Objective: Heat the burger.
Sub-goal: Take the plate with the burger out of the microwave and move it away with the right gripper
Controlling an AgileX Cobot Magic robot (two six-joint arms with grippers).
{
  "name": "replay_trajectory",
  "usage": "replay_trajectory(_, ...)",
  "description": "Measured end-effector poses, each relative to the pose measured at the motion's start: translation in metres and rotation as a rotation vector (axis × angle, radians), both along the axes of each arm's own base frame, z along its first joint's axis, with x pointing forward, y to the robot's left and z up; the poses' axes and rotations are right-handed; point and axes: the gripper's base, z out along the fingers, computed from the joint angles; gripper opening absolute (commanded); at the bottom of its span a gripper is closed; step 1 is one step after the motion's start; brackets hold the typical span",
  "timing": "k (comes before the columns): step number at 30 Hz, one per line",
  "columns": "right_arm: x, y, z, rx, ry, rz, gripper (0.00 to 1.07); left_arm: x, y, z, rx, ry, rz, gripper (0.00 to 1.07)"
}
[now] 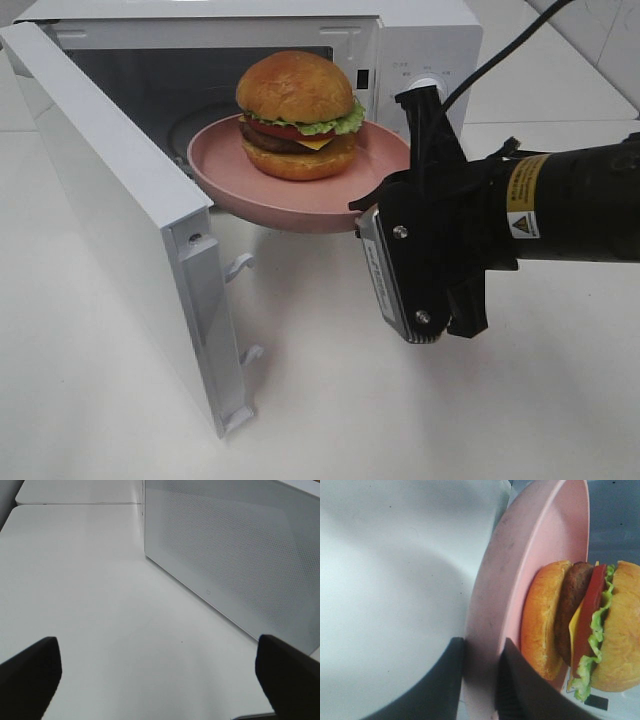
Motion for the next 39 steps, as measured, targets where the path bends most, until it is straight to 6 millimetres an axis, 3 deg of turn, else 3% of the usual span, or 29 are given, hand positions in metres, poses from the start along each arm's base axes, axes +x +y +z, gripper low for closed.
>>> replay_trajectory(19,-0.044,-0.05,0.022,-0.078,-0.004,-0.11,0.0,0.0,0.0,0.0,0.0,0.0,0.0,0.98)
replay_trajectory(33,-0.077,-0.095,0.044,-0.144,0.051,-0.295,0.0,0.0,0.0,0.0,0.0,0.0,0.0,0.98)
replay_trajectory(39,-0.084,-0.104,0.045,-0.143,0.096,-0.361,0.0,0.0,0.0,0.0,0.0,0.0,0.0,0.98)
